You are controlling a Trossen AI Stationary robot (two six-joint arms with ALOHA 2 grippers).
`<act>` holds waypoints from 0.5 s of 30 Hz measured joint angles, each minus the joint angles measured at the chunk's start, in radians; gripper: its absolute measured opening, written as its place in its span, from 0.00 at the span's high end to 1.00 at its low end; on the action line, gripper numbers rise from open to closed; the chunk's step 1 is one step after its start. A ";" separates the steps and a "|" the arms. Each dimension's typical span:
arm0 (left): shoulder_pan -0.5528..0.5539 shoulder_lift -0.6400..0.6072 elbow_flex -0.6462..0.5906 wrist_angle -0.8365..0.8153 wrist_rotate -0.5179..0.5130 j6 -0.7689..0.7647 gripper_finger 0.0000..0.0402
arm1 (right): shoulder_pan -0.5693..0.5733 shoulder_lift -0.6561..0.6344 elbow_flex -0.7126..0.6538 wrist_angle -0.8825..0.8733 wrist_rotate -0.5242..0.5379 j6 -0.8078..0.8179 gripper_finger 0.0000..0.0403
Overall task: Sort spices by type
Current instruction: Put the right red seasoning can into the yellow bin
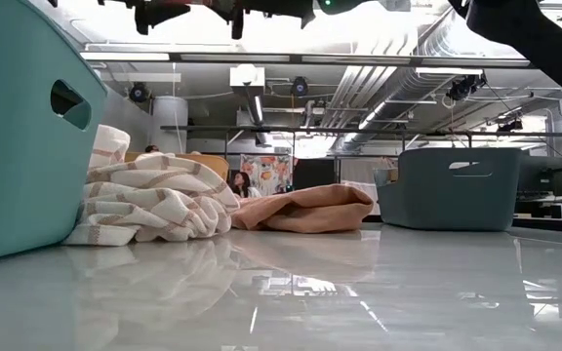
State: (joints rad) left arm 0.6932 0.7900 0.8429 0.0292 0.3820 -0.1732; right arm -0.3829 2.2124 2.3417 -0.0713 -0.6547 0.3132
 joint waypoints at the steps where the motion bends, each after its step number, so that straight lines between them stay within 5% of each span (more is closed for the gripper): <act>1: 0.002 -0.003 0.000 -0.001 -0.001 -0.005 0.22 | 0.000 0.000 0.000 -0.001 -0.001 0.000 0.48; 7: 0.018 -0.008 0.000 -0.006 0.011 -0.032 0.53 | -0.005 0.000 0.000 -0.001 0.002 -0.022 0.48; 15: 0.056 -0.011 0.000 -0.027 0.001 0.008 0.53 | -0.024 -0.005 0.000 -0.022 0.000 0.012 0.22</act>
State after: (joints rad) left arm 0.7488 0.7795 0.8429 0.0026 0.3832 -0.1650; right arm -0.4074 2.2075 2.3417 -0.0928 -0.6544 0.3255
